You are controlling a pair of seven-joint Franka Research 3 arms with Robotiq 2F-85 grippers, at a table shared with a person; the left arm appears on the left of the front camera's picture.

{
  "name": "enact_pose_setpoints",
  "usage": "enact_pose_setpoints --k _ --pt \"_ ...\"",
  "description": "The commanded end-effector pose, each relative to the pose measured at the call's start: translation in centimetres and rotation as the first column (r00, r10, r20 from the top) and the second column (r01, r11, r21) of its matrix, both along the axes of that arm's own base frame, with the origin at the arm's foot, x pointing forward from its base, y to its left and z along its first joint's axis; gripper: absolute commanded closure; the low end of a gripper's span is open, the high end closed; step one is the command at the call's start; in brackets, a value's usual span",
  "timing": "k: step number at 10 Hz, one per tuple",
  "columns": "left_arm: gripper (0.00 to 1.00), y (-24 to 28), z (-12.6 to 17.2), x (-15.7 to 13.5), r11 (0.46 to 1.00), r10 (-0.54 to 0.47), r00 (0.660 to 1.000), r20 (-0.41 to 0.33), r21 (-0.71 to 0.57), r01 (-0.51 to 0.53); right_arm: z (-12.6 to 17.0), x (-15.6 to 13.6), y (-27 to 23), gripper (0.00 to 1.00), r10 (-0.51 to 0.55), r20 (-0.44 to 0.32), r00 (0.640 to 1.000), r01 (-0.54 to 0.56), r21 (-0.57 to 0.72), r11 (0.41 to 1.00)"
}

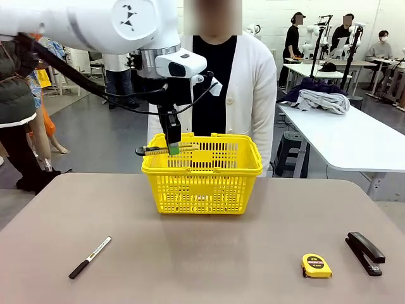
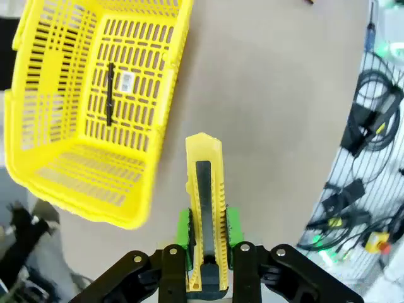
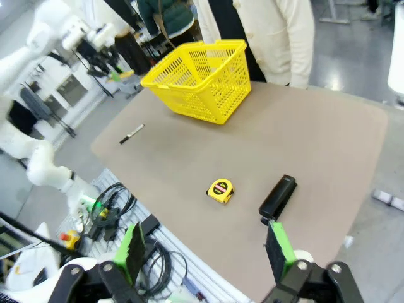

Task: Place the items the person wants into the basket.
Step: Pick up the item the person points to and place it in the Market Basket.

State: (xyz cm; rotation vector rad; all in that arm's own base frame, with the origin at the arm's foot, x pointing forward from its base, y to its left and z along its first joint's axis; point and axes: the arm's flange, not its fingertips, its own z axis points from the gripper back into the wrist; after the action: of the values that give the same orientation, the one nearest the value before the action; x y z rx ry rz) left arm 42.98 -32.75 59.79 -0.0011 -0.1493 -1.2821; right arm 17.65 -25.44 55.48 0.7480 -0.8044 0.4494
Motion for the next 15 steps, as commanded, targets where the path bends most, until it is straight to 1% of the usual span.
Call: enact_pose_setpoints --k 1,2,3,4,6,7,9,11,13,15 --pt "0.74 -0.6 0.6 5.2 0.995 -0.084 0.996 -0.035 0.054 0.086 0.1 0.1 0.0 0.0 0.005 0.019 1.0 -0.005 0.013 1.0" --pt "0.74 -0.4 0.1 7.2 0.992 -0.111 0.993 -0.036 0.052 0.112 0.1 0.1 0.0 0.0 0.005 0.019 1.0 -0.005 0.013 1.0" --pt "0.74 -0.5 -0.5 9.3 0.991 -0.126 0.992 -0.016 0.044 0.127 0.1 0.1 0.0 0.0 0.005 0.019 1.0 -0.005 0.013 1.0" --pt "0.74 -0.6 -1.2 10.7 0.989 -0.142 0.99 0.0 0.036 0.142 0.1 0.1 0.0 0.0 0.005 0.019 1.0 -0.005 0.013 1.0" --pt "0.74 -0.2 -3.6 13.3 0.991 -0.132 0.991 0.017 0.03 0.131 0.1 0.1 0.0 0.0 0.005 0.019 1.0 -0.005 0.013 1.0" --pt "0.74 -0.3 -5.5 14.7 0.992 -0.124 0.992 0.023 0.039 0.123 0.1 0.1 0.0 0.0 0.005 0.019 1.0 -0.005 0.013 1.0" --pt "0.74 -1.1 -8.9 16.9 0.991 -0.127 0.991 0.029 0.034 0.126 0.1 0.1 0.0 0.0 0.005 0.019 1.0 -0.005 0.013 1.0" --pt "0.74 -2.4 -11.5 18.8 0.99 -0.138 0.99 0.042 0.018 0.137 0.1 0.1 0.0 0.0 0.005 0.019 1.0 -0.005 0.013 1.0" --pt "0.74 -3.5 -13.1 20.3 0.988 -0.152 0.988 0.036 0.016 0.151 0.1 0.1 0.0 0.0 0.005 0.019 1.0 -0.005 0.013 1.0" --pt "0.74 -4.7 -15.1 21.7 0.987 -0.157 0.988 0.009 0.022 0.156 0.1 0.1 0.0 0.0 0.005 0.019 1.0 -0.005 0.013 1.0"
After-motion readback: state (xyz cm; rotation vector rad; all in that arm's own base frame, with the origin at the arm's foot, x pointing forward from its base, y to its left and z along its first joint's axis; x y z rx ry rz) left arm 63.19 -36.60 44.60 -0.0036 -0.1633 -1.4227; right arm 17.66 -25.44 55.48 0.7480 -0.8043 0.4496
